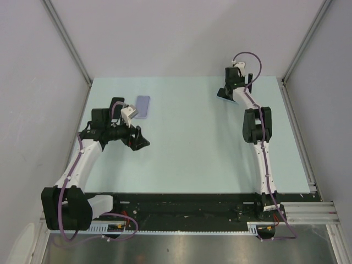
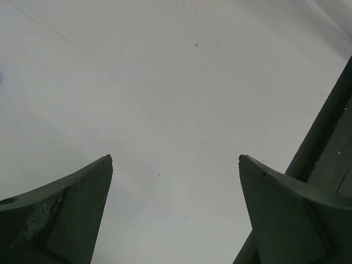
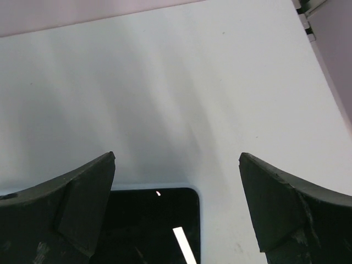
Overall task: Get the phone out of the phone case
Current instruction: Move the phone to the center of the board.
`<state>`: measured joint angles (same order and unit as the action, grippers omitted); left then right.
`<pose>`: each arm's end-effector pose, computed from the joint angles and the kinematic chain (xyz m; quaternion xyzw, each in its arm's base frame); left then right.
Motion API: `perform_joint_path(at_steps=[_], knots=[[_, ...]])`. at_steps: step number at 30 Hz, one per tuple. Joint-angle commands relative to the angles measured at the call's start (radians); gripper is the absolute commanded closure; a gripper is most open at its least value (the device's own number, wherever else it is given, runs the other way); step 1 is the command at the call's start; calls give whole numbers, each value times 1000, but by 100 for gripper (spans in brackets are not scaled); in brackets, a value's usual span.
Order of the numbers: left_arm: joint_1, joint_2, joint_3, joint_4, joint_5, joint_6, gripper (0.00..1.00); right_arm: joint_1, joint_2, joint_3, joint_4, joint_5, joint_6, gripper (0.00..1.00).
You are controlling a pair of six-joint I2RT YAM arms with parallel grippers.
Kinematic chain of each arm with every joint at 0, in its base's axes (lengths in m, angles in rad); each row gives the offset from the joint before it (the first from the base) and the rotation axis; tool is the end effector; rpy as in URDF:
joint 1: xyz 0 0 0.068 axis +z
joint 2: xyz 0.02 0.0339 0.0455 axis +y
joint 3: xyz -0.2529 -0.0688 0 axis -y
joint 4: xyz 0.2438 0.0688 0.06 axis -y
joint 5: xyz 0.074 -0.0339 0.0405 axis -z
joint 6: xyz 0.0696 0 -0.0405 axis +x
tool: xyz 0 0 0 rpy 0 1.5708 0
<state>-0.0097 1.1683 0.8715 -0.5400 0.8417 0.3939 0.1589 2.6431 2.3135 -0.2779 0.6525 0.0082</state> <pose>0.2517 -0.0544 0.2429 0.3144 0.8053 -0.3118 0.3943 0.5975 0.0530 0.1385 0.0848 0.8483 -0.2464 0.4610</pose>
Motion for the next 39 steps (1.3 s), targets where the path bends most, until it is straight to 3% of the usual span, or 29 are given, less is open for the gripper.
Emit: perform_joint_path(at_steps=[1,24,39], knots=[[7,-21,-8,12,40,33,0,-19,3,49,69,55,-45,0],[7,-25,-9,12,53,31,0,14,9,58,-174,-366,-33,0],[33,-42,-9,12,63,30,0,16,-97,-72,-308,-531,-191,0]])
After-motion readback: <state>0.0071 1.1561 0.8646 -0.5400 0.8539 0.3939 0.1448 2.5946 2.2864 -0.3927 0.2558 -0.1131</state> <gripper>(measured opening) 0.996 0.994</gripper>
